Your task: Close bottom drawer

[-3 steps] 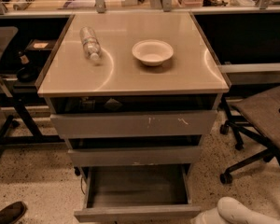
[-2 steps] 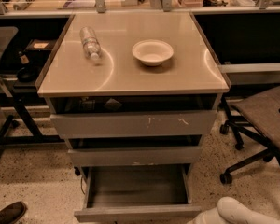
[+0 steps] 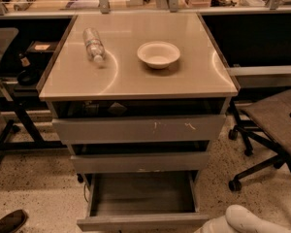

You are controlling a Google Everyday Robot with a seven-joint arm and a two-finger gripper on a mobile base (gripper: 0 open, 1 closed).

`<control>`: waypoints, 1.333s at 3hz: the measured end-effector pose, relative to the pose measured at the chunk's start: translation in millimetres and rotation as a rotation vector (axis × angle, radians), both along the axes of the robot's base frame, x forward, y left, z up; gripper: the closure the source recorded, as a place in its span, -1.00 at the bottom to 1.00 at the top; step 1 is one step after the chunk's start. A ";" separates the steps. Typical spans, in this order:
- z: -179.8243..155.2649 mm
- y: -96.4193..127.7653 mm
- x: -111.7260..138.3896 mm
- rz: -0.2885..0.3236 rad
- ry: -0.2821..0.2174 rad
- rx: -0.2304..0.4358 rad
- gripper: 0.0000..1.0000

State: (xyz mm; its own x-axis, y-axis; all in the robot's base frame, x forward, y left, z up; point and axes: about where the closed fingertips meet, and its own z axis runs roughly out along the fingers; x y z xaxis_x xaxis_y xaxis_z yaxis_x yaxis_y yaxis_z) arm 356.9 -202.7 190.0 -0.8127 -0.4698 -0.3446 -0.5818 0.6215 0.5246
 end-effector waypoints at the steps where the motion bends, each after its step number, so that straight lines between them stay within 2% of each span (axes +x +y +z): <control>1: 8.9 10.6 11.1 0.035 -0.066 0.004 1.00; 2: 14.3 20.9 24.2 0.067 -0.120 0.011 1.00; 4: 6.9 37.2 48.9 0.116 -0.172 0.018 1.00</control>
Offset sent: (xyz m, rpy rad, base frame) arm 0.0432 0.0294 0.0235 0.0139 -0.1923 0.1017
